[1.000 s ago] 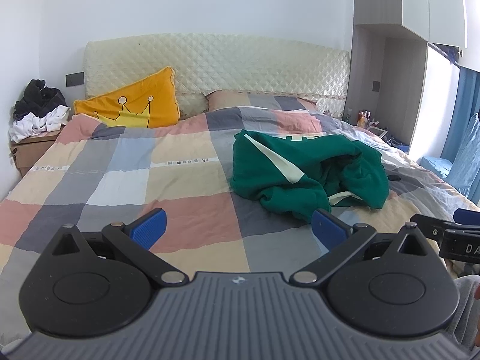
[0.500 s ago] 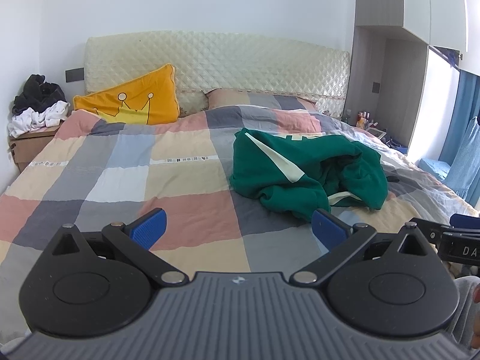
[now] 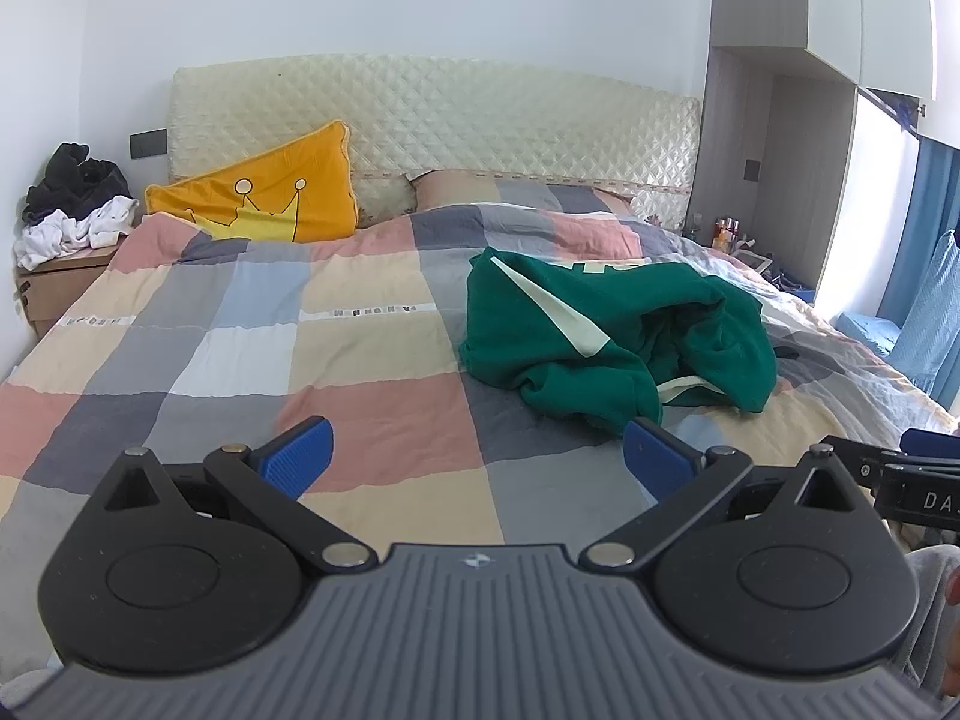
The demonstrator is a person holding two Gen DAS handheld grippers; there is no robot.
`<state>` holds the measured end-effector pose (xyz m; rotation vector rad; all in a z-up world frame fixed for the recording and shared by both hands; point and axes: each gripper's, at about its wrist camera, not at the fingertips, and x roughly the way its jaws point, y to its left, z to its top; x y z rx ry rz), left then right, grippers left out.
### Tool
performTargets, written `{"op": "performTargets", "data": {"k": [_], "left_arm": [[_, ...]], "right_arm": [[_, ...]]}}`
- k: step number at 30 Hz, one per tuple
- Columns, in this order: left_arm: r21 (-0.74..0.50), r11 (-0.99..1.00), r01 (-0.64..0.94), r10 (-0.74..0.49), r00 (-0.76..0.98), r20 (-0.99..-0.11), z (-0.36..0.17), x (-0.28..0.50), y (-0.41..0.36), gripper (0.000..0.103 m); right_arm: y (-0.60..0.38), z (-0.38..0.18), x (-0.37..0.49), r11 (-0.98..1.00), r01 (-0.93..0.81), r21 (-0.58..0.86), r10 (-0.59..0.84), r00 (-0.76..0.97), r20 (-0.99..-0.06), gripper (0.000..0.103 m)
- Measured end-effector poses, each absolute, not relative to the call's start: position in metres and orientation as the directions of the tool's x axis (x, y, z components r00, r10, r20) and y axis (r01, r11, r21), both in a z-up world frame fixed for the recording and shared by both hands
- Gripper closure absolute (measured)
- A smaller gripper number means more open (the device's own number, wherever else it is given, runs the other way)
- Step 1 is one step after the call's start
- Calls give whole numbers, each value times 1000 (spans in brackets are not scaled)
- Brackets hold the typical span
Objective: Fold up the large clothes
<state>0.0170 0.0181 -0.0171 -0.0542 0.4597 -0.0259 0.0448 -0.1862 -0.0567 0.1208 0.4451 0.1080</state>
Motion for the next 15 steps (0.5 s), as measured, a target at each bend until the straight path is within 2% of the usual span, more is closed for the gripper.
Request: {"op": "performTargets", "data": {"k": [15], "left_arm": [[-65, 998, 7, -36, 890, -454, -21, 19, 19, 0]], "right_arm": [[-186, -62, 47, 988, -67, 142, 122, 893, -434, 0]]}}
